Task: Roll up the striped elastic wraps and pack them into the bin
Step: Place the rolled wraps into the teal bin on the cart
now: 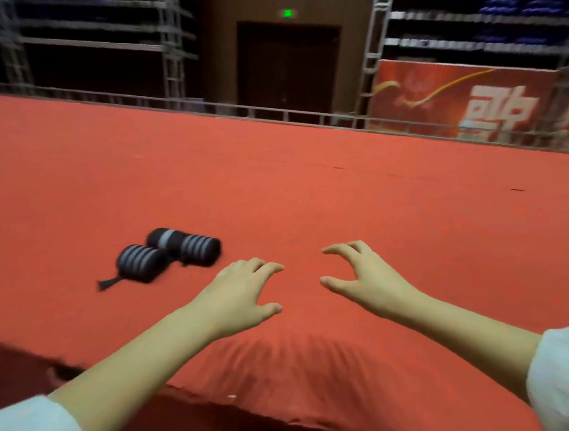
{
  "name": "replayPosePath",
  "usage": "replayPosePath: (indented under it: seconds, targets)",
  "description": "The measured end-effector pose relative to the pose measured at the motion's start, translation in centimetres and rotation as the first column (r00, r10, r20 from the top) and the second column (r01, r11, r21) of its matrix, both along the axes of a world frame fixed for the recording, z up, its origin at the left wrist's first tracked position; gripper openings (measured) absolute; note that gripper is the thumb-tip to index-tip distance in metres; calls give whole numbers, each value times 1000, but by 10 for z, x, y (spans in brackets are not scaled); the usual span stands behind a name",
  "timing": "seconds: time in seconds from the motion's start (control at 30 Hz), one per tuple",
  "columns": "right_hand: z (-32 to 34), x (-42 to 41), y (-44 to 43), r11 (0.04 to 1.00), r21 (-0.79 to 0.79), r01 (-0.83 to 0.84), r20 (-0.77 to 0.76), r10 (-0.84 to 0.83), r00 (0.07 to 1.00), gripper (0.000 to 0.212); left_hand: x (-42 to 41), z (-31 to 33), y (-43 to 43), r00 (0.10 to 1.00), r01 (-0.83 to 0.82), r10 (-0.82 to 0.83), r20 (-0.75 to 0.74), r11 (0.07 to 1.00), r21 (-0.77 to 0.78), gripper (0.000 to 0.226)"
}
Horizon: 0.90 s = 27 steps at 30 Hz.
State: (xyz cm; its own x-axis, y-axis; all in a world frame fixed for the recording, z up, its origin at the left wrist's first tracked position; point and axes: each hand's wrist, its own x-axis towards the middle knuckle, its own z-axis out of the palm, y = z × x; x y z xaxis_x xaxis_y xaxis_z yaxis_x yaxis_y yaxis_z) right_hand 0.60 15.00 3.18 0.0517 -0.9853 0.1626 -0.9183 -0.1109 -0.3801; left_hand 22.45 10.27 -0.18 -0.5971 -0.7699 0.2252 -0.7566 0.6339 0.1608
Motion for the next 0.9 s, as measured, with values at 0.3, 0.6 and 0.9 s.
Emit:
replayPosePath:
  seconds: [0.3, 0.6, 0.9]
  targets:
    - [-34, 142, -99, 968, 47, -245, 8, 245, 969, 51, 134, -29, -53, 979, -201, 204, -27, 976, 87, 66]
    - [-70, 209, -211, 951, 99, -293, 25, 292, 956, 47, 211, -54, -153, 939, -338, 344, -11, 927, 164, 61]
    - [-105, 218, -291, 971, 113, -211, 8, 211, 977, 52, 217, -72, -246, 971, -223, 239, -16, 927, 303, 49]
